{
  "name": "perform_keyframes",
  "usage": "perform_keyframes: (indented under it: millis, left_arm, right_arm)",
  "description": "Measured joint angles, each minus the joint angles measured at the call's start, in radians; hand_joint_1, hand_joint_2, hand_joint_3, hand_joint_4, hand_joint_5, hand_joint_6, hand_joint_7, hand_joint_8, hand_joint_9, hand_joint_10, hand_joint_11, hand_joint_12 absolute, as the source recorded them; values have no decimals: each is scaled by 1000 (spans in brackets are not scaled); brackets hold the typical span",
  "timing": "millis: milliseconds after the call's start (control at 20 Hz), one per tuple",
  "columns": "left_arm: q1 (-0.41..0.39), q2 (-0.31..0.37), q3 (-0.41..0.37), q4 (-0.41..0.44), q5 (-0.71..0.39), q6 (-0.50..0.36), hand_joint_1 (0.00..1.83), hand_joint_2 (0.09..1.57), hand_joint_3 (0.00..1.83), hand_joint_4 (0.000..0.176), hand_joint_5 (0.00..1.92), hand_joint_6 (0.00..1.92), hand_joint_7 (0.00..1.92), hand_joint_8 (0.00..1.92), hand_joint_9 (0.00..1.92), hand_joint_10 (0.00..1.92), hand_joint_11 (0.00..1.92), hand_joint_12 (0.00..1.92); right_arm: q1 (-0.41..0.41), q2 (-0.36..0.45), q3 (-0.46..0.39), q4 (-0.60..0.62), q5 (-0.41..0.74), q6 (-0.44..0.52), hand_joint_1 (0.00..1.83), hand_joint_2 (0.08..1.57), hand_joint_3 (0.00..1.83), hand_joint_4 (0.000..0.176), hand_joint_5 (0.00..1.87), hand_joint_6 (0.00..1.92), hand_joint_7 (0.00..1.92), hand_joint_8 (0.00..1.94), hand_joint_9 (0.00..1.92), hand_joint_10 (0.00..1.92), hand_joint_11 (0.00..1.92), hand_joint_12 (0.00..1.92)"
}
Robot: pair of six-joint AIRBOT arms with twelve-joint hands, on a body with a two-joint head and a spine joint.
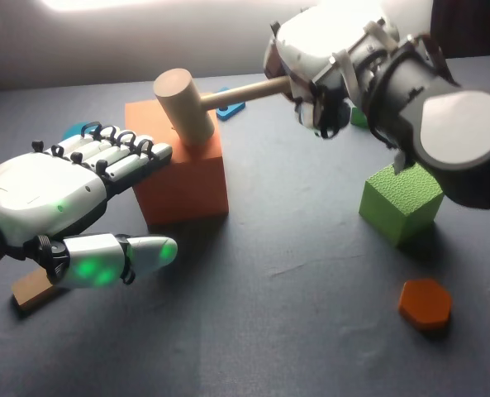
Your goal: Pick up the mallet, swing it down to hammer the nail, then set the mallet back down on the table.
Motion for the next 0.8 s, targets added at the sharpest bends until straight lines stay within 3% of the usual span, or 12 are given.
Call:
perform_keyframes:
  millis: [350,600,800]
  left_arm:
    - [-2,0,0,0,3,0,0,1214,1,0,82,3,83,5,64,6,13,34]
    - [-2,0,0,0,2,-2,0,1214,0,0,90,2,85,1,66,2,13,42]
    - [-17,0,0,-1,5,-5,0,1217,1,0,76,1,74,0,59,0,10,46]
  right_arm:
    - [13,52,-41,-6,18,27,587,1548,3,176,1271,1921,1571,1941,1669,1921,1751,1921]
    - [67,187,-181,-12,-5,77,606,1535,0,176,1261,1921,1570,1941,1669,1921,1742,1921]
    - [50,308,-328,-39,-16,79,579,1534,0,176,1268,1921,1548,1941,1649,1921,1735,1921]
